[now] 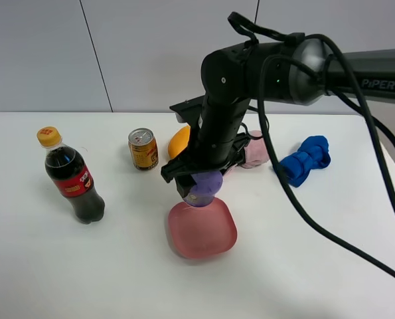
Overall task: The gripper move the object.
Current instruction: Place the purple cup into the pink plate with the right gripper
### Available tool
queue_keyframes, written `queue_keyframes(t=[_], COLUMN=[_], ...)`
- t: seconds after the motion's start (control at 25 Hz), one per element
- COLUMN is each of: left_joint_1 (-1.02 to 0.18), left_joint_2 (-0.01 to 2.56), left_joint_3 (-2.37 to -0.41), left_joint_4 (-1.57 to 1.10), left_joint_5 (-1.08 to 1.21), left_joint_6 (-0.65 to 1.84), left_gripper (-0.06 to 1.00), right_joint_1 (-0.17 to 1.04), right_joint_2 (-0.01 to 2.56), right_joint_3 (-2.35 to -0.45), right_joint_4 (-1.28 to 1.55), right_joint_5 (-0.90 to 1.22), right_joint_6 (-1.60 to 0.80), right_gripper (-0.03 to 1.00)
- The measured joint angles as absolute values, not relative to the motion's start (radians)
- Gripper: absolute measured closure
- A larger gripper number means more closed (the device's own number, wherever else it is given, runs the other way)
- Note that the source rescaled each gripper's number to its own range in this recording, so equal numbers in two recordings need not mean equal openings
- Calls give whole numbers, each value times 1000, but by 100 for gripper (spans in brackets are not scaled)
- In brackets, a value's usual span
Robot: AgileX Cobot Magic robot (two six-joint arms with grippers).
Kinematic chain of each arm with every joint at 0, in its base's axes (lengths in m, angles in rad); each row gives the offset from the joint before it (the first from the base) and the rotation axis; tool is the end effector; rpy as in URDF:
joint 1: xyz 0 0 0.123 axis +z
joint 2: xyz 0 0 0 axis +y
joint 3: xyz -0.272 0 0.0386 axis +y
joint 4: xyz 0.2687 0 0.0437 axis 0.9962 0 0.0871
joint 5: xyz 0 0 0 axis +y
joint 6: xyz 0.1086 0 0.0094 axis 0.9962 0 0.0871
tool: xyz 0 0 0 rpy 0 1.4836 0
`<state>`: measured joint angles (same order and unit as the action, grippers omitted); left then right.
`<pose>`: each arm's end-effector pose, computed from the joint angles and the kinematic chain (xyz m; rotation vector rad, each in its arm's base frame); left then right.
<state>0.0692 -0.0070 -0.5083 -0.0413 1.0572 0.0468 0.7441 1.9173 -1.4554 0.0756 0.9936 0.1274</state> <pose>0.0380 -0.0013 0.2822 -0.0205 2.0248 0.0241 0.2974 0.2832 0.1785 -0.8544 2.8535 0.2189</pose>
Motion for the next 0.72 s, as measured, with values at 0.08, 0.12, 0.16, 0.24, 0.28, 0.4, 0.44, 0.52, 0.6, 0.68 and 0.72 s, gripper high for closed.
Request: queue_keyframes(t=[0.08,0.12,0.16,0.24,0.28,0.4,0.44,0.52,0.6,0.68,0.72], left_joint_1=[69,69,69,69,69,69,69,69,69,69,69], left_joint_2=[-7,-7,-7,-7,-7,-7,-7,-7,-7,-7,-7], left_joint_3=[-508,-508,-508,-508,-508,-508,-508,-508,-508,-508,-508], left_joint_4=[-42,-42,-42,-42,-42,-42,-42,-42,-42,-42,-42], left_joint_5=[1057,1057,1057,1057,1057,1057,1057,1057,1057,1057,1057], left_joint_6=[47,47,47,47,47,47,47,47,47,47,47], left_gripper=[-6,-6,-6,-6,-6,-6,-6,-6,-6,-6,-6], right_joint_1=[744,744,744,744,744,744,744,744,744,744,744], right_joint_2=[1920,1920,1921,1921,1921,1922,1925,1940,1970,1999,2013], right_joint_3=[-1455,-1455,-1455,-1455,-1455,-1455,-1456,-1456,-1456,-1456,-1456], right_joint_4=[73,72,72,72,72,72,72,73,74,74,74], right_joint_5=[1000,1000,1000,1001,1001,1001,1001,1012,1020,1007,996], right_joint_6=[127,127,127,127,127,127,127,127,126,125,123], right_gripper=[96,96,96,96,96,96,96,96,96,96,96])
